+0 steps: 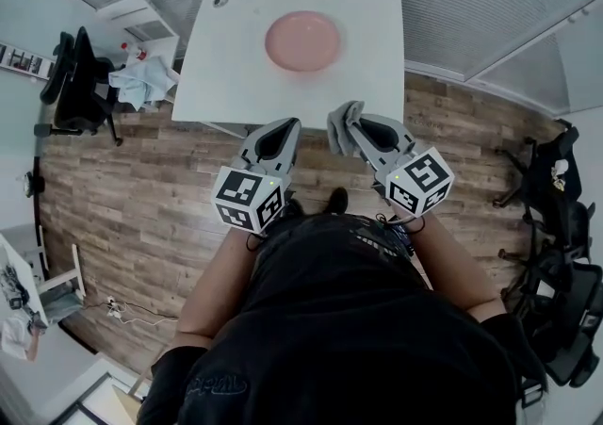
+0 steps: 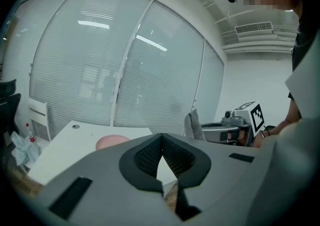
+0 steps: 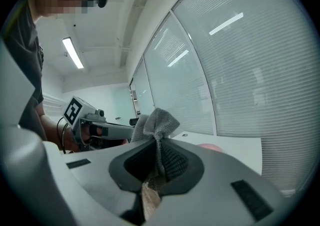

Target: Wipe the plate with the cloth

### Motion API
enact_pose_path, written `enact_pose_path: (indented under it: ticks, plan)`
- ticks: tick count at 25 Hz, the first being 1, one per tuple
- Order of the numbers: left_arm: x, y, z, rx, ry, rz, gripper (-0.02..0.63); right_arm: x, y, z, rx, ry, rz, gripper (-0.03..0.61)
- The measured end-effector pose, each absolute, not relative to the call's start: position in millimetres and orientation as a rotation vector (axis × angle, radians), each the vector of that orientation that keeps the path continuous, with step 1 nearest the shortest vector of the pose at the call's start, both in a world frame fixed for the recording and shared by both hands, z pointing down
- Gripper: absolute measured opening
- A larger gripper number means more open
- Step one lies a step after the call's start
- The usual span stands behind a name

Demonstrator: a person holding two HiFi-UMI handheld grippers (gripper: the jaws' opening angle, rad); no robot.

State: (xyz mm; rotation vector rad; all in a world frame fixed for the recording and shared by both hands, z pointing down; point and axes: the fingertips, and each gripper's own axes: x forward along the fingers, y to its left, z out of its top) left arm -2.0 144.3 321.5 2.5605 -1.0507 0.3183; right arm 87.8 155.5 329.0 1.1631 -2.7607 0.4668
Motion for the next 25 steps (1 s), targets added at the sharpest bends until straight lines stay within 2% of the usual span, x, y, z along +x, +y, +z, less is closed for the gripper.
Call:
enact_pose_path:
  ticks: [25]
  plan:
    - [-102.6, 168.5, 300.0, 2.672, -0.906, 0.254, 0.017, -4.8, 177.8, 313.8, 1.309, -2.694, 0.416, 0.037]
